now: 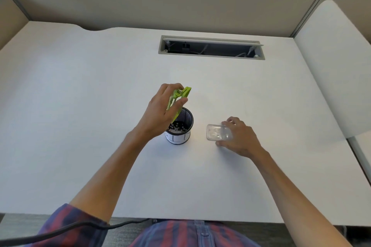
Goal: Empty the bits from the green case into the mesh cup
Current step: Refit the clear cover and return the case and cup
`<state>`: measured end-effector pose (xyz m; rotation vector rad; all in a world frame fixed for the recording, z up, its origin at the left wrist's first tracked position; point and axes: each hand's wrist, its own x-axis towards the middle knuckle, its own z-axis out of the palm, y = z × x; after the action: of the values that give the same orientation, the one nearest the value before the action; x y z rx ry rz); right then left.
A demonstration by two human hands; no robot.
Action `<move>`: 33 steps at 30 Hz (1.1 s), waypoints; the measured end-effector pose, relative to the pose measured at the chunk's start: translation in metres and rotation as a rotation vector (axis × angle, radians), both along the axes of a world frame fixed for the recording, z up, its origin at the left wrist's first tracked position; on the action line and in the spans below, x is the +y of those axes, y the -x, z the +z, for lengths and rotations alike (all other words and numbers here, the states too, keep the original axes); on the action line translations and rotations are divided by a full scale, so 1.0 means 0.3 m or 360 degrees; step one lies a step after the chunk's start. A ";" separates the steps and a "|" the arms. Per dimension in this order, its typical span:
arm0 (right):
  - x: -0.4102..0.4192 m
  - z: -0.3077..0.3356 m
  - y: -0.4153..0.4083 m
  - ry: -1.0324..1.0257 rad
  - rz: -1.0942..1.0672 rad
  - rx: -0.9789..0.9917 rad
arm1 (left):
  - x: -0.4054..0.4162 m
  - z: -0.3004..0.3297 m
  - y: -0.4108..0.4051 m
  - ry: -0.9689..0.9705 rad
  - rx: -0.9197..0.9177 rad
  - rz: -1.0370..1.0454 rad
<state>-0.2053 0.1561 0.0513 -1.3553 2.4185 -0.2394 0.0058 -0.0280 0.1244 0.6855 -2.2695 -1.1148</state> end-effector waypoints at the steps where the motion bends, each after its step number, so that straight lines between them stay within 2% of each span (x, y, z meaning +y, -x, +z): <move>1: -0.001 0.001 0.004 0.0013 0.0000 -0.0008 | -0.003 -0.003 -0.001 0.0034 -0.0006 -0.0010; 10: -0.004 0.016 0.013 0.0082 0.0033 -0.0021 | 0.023 -0.060 -0.006 0.0169 -0.0133 -0.0112; 15: 0.011 0.005 -0.004 0.0239 -0.0028 0.0065 | 0.033 -0.076 -0.008 0.0205 -0.0172 -0.0121; 17: 0.017 -0.003 -0.013 0.0363 -0.0126 -0.0001 | 0.032 -0.072 -0.006 0.0207 -0.0147 -0.0102; 20: 0.015 -0.009 -0.031 0.0568 -0.0373 -0.0334 | 0.030 -0.062 0.002 0.0136 -0.0064 -0.0058; 25: -0.014 0.004 -0.062 0.0913 -0.0808 -0.1097 | 0.067 -0.027 0.036 -0.0517 0.0391 0.0225; 28: -0.040 0.048 -0.081 0.1046 -0.0932 -0.1525 | 0.080 -0.008 0.053 -0.0725 0.0553 0.0351; 30: -0.061 0.089 -0.100 0.1072 -0.0923 -0.1683 | 0.085 -0.003 0.062 -0.0843 0.0583 0.0401; 33: -0.092 0.165 -0.136 0.1121 -0.0871 -0.1699 | 0.099 0.000 0.075 -0.1007 0.0592 0.0441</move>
<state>-0.1646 0.1285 0.1007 -0.4304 1.6903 -1.5908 -0.0167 0.0017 0.1244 0.9032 -1.4528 -1.6666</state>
